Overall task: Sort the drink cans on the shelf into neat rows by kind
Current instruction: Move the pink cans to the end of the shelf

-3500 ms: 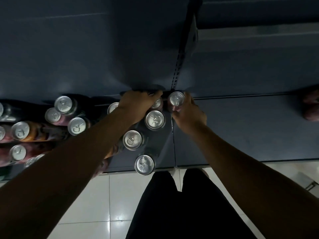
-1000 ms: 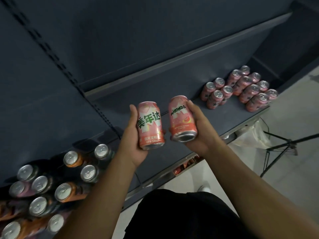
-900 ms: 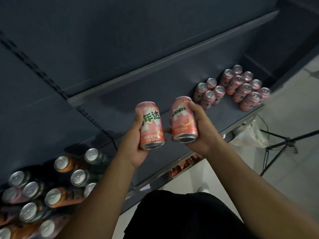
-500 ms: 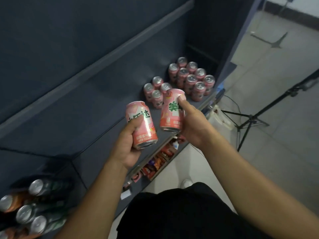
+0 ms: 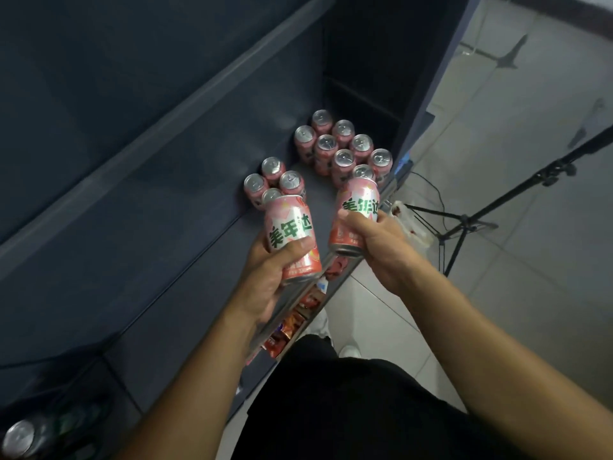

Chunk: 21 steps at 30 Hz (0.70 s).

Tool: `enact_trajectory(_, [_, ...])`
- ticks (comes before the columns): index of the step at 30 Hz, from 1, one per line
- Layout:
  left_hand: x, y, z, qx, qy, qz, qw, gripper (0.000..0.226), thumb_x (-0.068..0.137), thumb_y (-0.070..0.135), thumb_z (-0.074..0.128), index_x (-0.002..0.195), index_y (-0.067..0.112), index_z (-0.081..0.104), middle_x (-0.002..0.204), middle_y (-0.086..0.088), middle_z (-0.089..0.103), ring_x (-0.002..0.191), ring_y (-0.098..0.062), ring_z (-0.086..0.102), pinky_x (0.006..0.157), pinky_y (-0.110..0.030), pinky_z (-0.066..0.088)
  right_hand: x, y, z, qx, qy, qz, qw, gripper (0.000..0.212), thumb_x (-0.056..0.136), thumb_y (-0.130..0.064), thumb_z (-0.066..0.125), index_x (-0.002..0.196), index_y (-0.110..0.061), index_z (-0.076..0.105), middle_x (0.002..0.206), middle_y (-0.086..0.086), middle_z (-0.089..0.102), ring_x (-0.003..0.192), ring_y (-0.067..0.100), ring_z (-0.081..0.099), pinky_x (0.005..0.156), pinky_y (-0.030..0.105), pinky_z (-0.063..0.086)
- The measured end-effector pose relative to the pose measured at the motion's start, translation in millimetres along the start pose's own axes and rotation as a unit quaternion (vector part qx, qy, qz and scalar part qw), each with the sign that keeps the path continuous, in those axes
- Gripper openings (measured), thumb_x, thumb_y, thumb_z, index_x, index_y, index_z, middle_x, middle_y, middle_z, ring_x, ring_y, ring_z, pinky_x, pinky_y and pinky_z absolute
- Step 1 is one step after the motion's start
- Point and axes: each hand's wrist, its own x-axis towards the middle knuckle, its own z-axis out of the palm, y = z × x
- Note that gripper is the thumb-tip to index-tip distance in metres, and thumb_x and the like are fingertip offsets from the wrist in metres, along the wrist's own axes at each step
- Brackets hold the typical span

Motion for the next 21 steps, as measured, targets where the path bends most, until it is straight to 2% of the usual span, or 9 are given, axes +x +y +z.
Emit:
enact_trajectory(3, [33.8, 5.2, -8.0, 0.013, -0.007, 0.0, 1.0, 0.069, 0.06, 0.027, 0.084, 0.124, 0.013, 0.061, 0.092, 0.0, 0.072, 0.081, -0.014, 0.071, 0.064, -0.032, 0.059, 26.5, -12.2, 11.5, -0.042, 0.02, -0.019, 0.999, 0.022, 0.092, -0.019, 0.073, 0.106, -0.019, 0.056, 0.099, 0.008, 0.069, 0.082, 0.018, 0.07, 0.06, 0.026, 0.06])
enact_trajectory(6, [59.2, 10.9, -16.9, 0.025, 0.015, 0.007, 1.0, 0.066, 0.059, 0.038, 0.08, 0.12, 0.015, 0.065, 0.091, 0.001, 0.073, 0.08, -0.014, 0.071, 0.063, -0.029, 0.057, 47.7, -18.8, 25.2, -0.076, 0.032, -0.043, 0.996, 0.026, 0.092, -0.024, 0.074, 0.111, -0.021, 0.056, 0.103, 0.006, 0.07, 0.082, 0.015, 0.071, 0.058, 0.023, 0.058])
enact_trajectory(10, [78.8, 13.3, -27.5, 0.026, 0.02, -0.007, 0.999, 0.065, 0.062, 0.043, 0.077, 0.122, 0.018, 0.065, 0.096, 0.0, 0.073, 0.085, -0.015, 0.071, 0.066, -0.031, 0.056, 67.5, -20.5, 37.1, -0.103, 0.027, -0.064, 0.992, 0.02, 0.092, -0.026, 0.073, 0.102, -0.03, 0.056, 0.099, 0.001, 0.071, 0.079, 0.011, 0.073, 0.057, 0.02, 0.057])
enact_trajectory(13, [87.1, 11.9, -32.9, 0.033, 0.011, -0.01, 0.999, 0.07, 0.063, 0.041, 0.079, 0.127, 0.021, 0.061, 0.099, 0.003, 0.074, 0.092, -0.015, 0.072, 0.071, -0.033, 0.058, 82.7, -17.4, 42.3, -0.127, 0.018, -0.062, 0.99, 0.024, 0.092, -0.026, 0.074, 0.11, -0.025, 0.058, 0.107, 0.009, 0.072, 0.091, 0.023, 0.074, 0.064, 0.03, 0.063])
enact_trajectory(16, [93.2, 5.3, -35.6, 0.029, -0.003, 0.0, 1.0, 0.075, 0.065, 0.034, 0.083, 0.134, 0.021, 0.056, 0.105, 0.003, 0.074, 0.098, -0.014, 0.071, 0.079, -0.032, 0.058, 100.7, -11.6, 42.0, -0.149, 0.004, -0.055, 0.987, 0.041, 0.091, -0.026, 0.076, 0.124, -0.012, 0.057, 0.113, 0.014, 0.072, 0.099, 0.029, 0.074, 0.073, 0.04, 0.065])
enact_trajectory(19, [100.7, -6.5, -34.1, 0.042, 0.042, 0.006, 0.998, 0.068, 0.066, 0.026, 0.085, 0.128, 0.024, 0.057, 0.106, 0.004, 0.074, 0.098, -0.014, 0.071, 0.079, -0.03, 0.057, 122.8, -5.3, 34.8, -0.183, -0.013, -0.061, 0.981, 0.048, 0.09, -0.025, 0.079, 0.127, -0.005, 0.056, 0.112, 0.016, 0.072, 0.099, 0.03, 0.074, 0.08, 0.048, 0.064])
enact_trajectory(21, [106.4, -16.9, -31.5, 0.064, 0.094, 0.012, 0.993, 0.064, 0.069, 0.018, 0.084, 0.125, 0.026, 0.055, 0.1, 0.008, 0.072, 0.09, -0.01, 0.07, 0.073, -0.028, 0.055, 134.0, -3.3, 33.3, -0.2, -0.027, -0.065, 0.977, 0.05, 0.088, -0.028, 0.081, 0.125, -0.006, 0.057, 0.111, 0.013, 0.073, 0.1, 0.029, 0.074, 0.084, 0.052, 0.062])
